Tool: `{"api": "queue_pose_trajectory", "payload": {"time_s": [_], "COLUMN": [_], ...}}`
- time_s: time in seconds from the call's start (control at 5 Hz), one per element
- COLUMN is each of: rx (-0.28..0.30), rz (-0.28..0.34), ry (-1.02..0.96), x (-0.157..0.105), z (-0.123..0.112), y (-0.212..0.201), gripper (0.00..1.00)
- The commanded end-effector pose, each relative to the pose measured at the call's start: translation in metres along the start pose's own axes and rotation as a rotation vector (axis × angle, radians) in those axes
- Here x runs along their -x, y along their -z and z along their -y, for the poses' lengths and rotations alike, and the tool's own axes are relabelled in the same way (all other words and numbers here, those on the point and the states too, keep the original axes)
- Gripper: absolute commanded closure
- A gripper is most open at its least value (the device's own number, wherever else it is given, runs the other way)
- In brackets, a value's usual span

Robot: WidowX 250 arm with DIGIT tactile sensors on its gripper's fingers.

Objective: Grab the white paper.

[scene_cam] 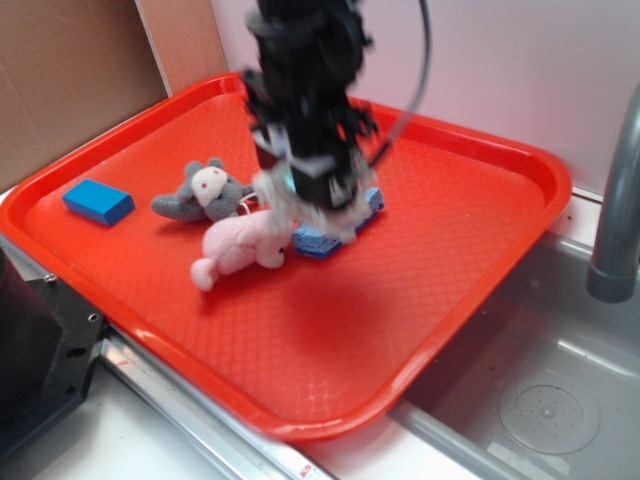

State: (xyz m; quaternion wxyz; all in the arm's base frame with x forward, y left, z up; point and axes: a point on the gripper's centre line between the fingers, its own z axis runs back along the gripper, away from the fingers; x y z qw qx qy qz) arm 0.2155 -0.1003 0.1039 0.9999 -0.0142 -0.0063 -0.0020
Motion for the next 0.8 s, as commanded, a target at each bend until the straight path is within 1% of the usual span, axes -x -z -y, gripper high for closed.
{"api": "queue_pose_trajectory", "payload": {"time_s": [0.0, 0.2, 0.4, 0.6], "rx": [-0.009, -0.007, 0.019, 0.029], "rz": [0.088, 0.088, 0.072, 0.042], "ry": [-0.182, -0.250, -0.259, -0.210], "x": [0.004, 0.008, 0.009, 0.002], "z": [-0.055, -0.080, -0.094, -0.098], "y": [-0.085, -0.096, -0.095, -0.091], "gripper": [1.00, 1.00, 1.00, 1.00]}}
